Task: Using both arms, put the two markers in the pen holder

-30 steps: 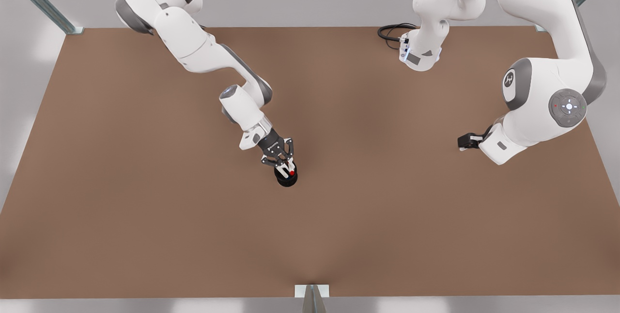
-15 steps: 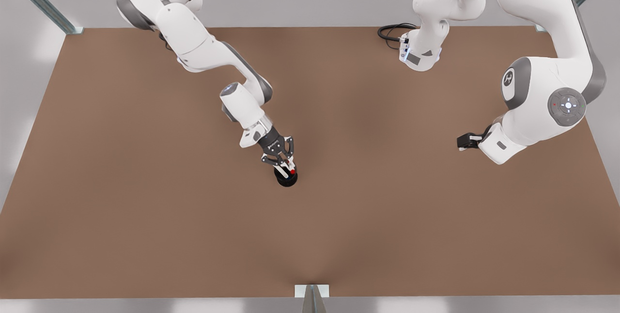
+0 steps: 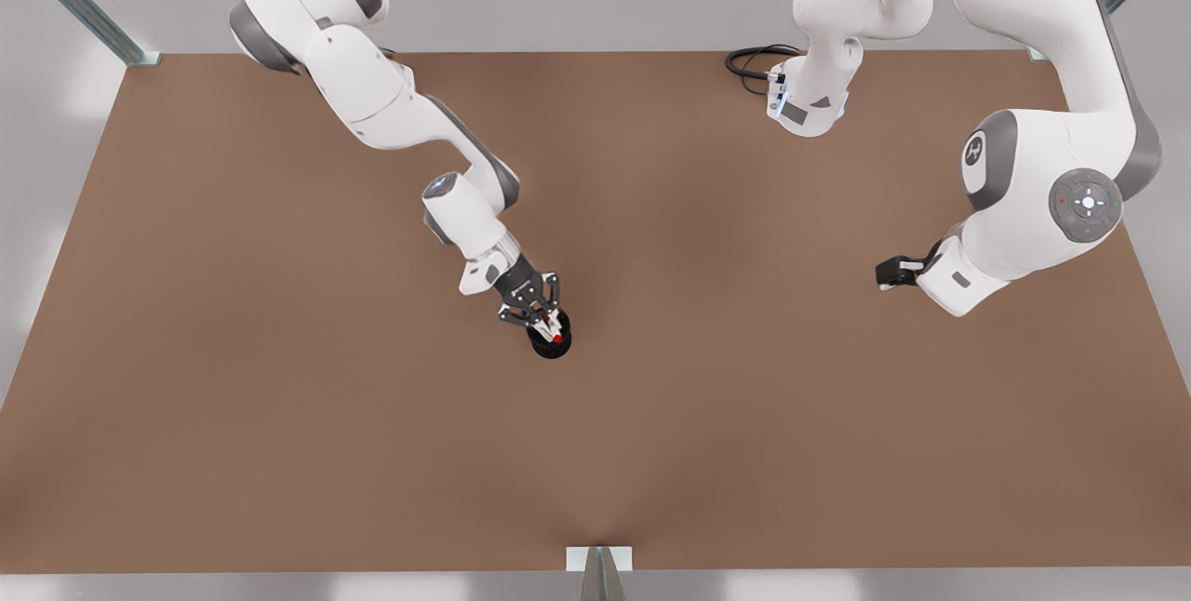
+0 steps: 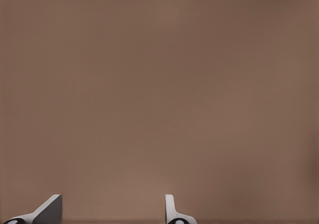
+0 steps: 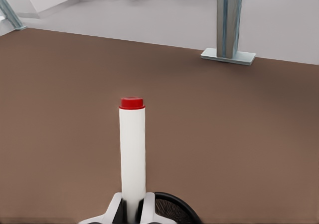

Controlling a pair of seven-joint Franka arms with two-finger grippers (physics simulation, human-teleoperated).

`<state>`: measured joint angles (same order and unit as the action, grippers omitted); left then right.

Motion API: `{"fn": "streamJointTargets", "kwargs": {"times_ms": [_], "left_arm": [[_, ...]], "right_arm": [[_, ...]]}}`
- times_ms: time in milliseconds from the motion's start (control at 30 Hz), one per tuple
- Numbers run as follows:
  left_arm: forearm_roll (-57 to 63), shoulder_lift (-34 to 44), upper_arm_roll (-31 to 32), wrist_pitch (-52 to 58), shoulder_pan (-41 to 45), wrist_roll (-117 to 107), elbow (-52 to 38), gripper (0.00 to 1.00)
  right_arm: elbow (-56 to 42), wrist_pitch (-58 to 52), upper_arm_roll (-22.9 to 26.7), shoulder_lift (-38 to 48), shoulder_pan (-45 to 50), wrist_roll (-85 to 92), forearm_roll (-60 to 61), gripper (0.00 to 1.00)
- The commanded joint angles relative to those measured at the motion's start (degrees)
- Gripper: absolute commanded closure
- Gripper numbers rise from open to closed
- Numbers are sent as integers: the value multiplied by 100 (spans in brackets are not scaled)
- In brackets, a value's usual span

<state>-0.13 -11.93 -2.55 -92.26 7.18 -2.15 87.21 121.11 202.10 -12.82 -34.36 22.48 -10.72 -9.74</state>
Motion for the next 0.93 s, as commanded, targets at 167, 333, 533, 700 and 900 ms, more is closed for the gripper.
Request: {"fn": "streamJointTargets", "kwargs": {"times_ms": [167,333,533,700,900], "left_arm": [[4,15,0,15,47,-128,-11,0],[-5,6,8,24,284,-76,-82,0],[-31,-38,8,165,328,-128,-126,0],[-31,-47,8,235,337,-146,-126,0],[-5,-143,8,235,354,-146,-126,0]], "right_arm": [[-87,-39,7,166,-199,105,-72,0],[-1704,-6267,-2,2503,-1052,35,-63,0],[-3532,-10647,1308,2461,-1298,878,860,0],[-3920,-11113,1334,2232,-1333,729,860,0],[-3928,-11175,1071,2267,-1325,518,772,0]]}}
